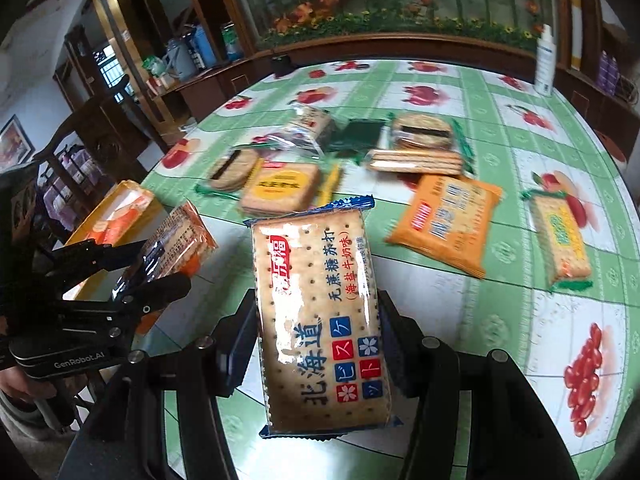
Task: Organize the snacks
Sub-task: 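Carry both held cracker packs over the white tray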
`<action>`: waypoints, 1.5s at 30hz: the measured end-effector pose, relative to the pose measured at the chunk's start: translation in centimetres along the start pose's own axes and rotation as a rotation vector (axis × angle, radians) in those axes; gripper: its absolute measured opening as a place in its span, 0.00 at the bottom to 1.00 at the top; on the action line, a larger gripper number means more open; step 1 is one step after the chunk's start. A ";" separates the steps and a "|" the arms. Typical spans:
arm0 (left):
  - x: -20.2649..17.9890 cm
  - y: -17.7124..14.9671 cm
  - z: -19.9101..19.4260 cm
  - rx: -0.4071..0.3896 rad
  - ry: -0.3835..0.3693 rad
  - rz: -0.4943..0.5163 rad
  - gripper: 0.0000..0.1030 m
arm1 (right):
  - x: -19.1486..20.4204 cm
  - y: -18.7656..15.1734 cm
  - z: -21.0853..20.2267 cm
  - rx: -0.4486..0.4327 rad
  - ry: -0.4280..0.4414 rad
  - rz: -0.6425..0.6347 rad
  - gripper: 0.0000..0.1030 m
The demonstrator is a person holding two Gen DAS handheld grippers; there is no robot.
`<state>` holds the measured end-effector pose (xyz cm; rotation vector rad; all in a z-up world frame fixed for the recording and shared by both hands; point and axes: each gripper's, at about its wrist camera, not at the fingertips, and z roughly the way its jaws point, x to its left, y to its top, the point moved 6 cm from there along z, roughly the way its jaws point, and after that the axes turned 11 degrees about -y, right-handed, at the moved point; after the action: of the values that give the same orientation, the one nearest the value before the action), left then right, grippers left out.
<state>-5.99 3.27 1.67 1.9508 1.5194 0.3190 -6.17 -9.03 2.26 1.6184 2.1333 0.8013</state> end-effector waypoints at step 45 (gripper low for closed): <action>19.4 -3.3 -11.1 -0.122 0.271 -0.243 0.60 | 23.8 8.2 3.6 -0.013 0.205 -0.325 0.54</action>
<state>-8.78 25.49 4.57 1.6571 1.8429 0.5738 -4.73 16.07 6.02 1.1788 2.4408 0.9015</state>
